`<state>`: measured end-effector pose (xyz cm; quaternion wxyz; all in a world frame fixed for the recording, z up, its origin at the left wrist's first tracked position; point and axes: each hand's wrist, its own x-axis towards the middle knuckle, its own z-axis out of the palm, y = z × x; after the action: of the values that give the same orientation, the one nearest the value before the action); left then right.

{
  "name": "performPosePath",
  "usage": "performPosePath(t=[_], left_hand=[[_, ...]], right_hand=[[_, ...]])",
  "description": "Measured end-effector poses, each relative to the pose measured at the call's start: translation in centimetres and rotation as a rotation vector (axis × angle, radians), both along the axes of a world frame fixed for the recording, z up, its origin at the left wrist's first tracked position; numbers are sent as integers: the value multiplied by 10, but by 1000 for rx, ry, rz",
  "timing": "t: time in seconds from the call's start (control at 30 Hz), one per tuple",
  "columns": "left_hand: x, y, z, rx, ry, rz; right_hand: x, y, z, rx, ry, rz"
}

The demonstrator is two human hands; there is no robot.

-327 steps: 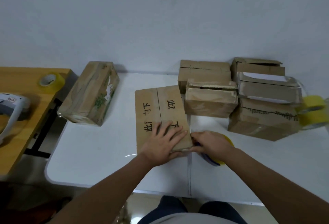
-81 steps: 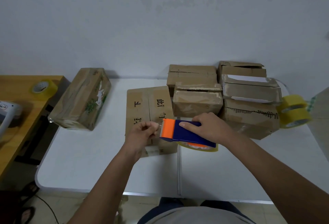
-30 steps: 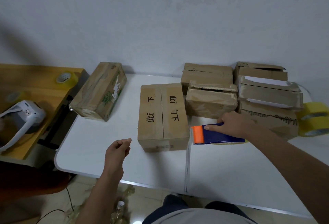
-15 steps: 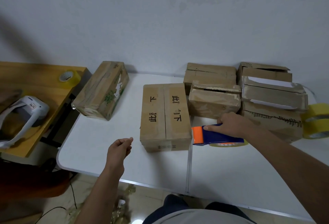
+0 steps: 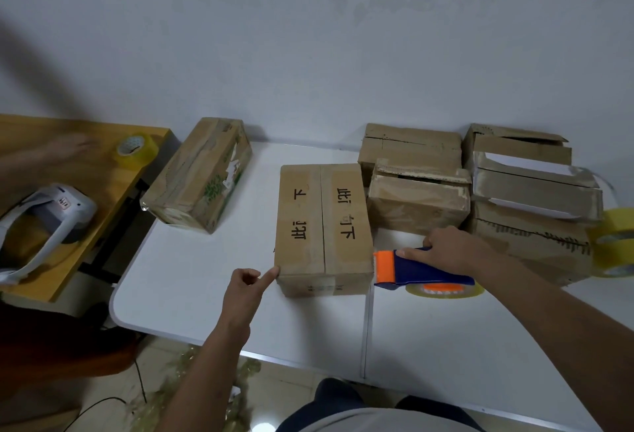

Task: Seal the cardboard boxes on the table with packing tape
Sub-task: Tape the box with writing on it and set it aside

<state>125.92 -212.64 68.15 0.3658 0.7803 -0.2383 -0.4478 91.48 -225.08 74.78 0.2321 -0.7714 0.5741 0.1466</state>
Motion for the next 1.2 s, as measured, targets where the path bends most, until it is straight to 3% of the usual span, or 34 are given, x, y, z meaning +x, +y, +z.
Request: performPosePath(t=[1.0, 1.1, 1.2], left_hand=[[48, -28, 9, -2, -106, -50], [52, -26, 13, -16, -247, -68], [45, -19, 21, -111, -560, -171]], right_hand=[[18, 39, -29, 1, -53, -153], [17, 39, -30, -10, -53, -143], [17, 39, -28, -25, -52, -134]])
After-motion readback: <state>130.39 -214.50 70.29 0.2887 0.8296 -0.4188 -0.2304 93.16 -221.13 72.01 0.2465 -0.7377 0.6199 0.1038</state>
